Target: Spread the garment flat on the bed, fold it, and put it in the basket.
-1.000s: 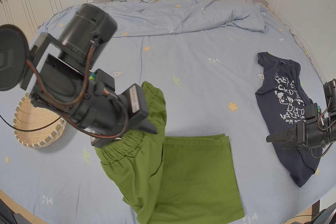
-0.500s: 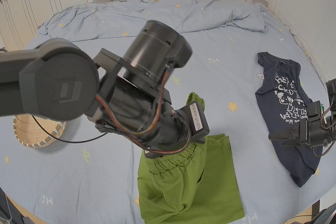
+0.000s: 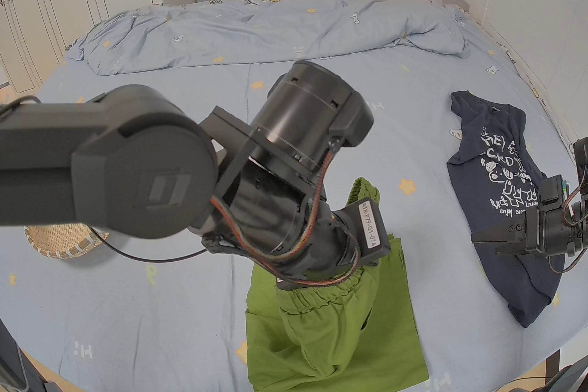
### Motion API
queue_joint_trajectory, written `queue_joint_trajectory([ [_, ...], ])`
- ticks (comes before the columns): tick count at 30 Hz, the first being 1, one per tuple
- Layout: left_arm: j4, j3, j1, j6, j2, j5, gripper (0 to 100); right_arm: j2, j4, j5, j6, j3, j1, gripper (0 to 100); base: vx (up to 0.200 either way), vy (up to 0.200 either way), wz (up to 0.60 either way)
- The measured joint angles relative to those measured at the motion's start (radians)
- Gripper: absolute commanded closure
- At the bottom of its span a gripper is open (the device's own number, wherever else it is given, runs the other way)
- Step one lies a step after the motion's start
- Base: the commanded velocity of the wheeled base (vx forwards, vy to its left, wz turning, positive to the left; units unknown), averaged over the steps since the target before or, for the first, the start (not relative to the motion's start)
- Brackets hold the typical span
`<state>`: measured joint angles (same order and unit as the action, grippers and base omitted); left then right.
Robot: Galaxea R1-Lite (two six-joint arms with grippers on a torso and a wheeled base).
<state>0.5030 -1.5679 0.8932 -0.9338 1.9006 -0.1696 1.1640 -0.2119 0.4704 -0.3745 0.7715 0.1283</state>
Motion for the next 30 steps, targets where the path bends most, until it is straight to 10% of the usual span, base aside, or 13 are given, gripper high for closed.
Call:
queue_joint_trajectory([
  [1,-0.011,0.000,0.005,0.001,0.003,0.000,100,0.000,0.000,0.000,0.000,0.000,0.000,0,0.000,0.000,0.00],
  [2,-0.016,0.000,0.011,0.003,0.006,0.000,0,0.000,0.000,0.000,0.000,0.000,0.000,0,0.000,0.000,0.00],
  [20,-0.026,-0.008,0.099,-0.021,0.024,-0.001,0,-0.011,0.000,0.000,0.000,-0.001,-0.008,0,0.000,0.000,0.00],
  [30,-0.040,0.191,-0.166,0.120,-0.114,-0.117,0,-0.029,-0.001,0.001,-0.005,0.000,0.037,0,0.000,0.000,0.00],
])
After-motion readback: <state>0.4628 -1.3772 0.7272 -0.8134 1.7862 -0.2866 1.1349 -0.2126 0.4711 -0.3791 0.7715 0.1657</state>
